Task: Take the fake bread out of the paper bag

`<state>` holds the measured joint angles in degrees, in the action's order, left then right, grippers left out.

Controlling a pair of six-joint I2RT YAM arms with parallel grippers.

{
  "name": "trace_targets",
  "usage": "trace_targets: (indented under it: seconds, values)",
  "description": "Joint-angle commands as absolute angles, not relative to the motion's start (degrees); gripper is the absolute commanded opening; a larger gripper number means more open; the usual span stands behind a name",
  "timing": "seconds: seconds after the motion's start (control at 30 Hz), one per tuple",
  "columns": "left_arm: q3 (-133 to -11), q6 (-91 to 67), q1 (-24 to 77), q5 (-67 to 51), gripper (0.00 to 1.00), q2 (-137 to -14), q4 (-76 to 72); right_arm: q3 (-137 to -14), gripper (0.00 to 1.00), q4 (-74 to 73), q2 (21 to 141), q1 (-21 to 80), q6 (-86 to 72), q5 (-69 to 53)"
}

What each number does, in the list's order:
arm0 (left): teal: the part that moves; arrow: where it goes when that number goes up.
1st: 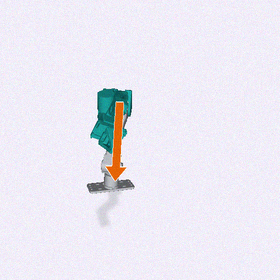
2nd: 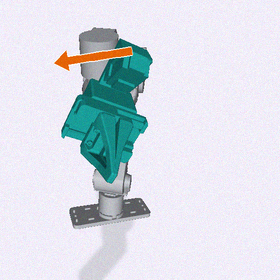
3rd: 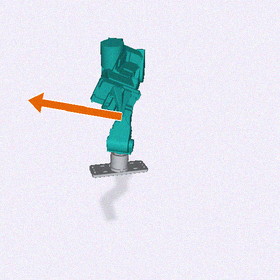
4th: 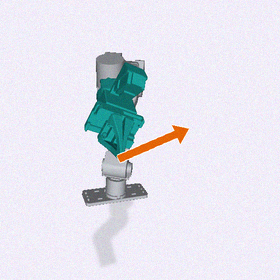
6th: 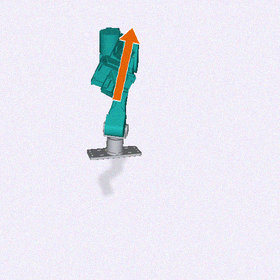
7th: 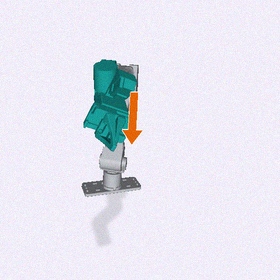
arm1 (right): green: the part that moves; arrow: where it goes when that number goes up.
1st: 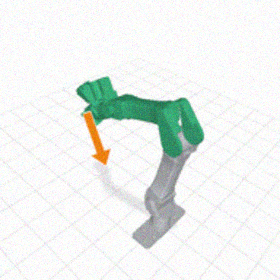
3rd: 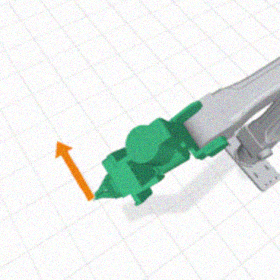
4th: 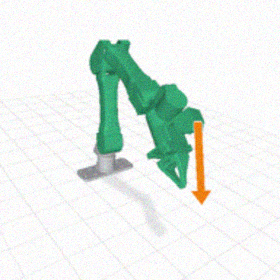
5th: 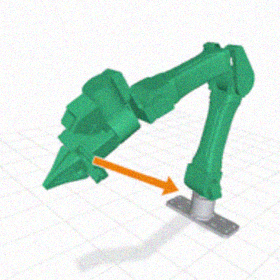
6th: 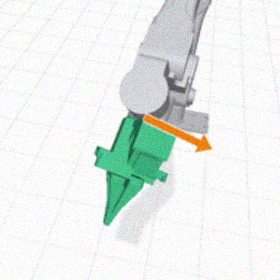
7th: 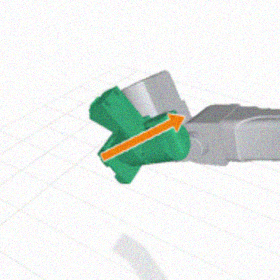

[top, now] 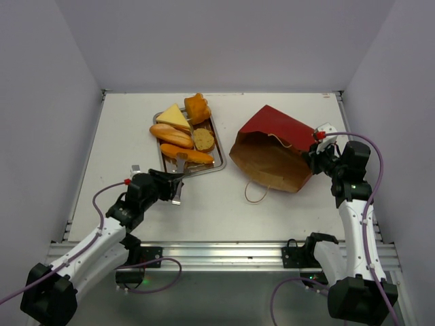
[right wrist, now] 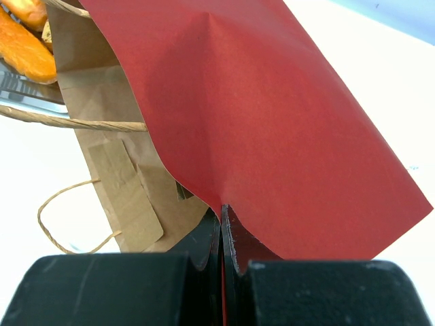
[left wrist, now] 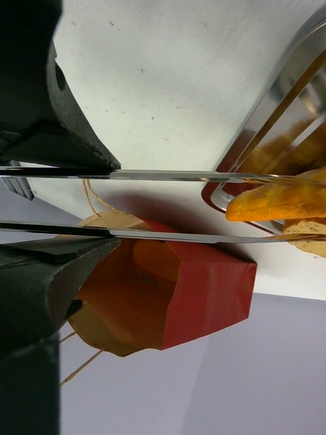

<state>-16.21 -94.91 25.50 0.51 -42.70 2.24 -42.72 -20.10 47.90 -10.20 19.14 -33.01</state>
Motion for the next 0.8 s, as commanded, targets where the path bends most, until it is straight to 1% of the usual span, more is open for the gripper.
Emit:
trace_targets:
  seconds: [0.0,0.33,0.43,0.53,0.57,0.6,0.67,0.7,0.77]
  values:
    - [-17.14,-93.34,24.96,-1.49,0.43,-40.61,2.44,-42.63,0.0,-18.11,47.29,-10.37,19.42,-34.19]
    - [-16.53,-92.11,24.96,-3.95,0.41,-35.08,7.91,-42.63,0.0,-18.11,47.11,-10.37,19.42,-34.37]
    - [-16.52,-91.15,24.96,-5.88,0.33,-34.37,7.12,-42.63,0.0,-18.11,47.11,-10.37,19.34,-34.45]
    - [-16.35,-89.22,24.96,-11.41,0.3,-36.11,1.78,-42.63,0.0,-18.28,47.2,-10.37,19.42,-34.63]
    - [-16.35,-88.51,24.87,-15.69,0.29,-37.17,-0.68,-42.71,0.0,-18.28,47.2,-10.37,19.51,-34.72]
    - [-16.43,-87.72,24.87,-18.43,0.29,-38.48,-5.84,-42.71,0.0,-18.46,47.28,-10.46,19.6,-34.89]
    - [-16.78,-85.27,24.96,-24.05,0.27,-43.66,-10.96,-42.8,0.0,-18.81,47.11,-10.37,20.47,-35.16]
    - [-18.09,-84.12,24.96,-28.95,0.27,-45.51,-14.38,-42.89,0.0,-19.07,47.2,-10.37,20.74,-35.16]
    - [-20.38,-79.84,25.48,-32.94,0.25,-49.82,-15.2,-42.89,0.0,-19.25,47.28,-10.46,21.61,-35.42]
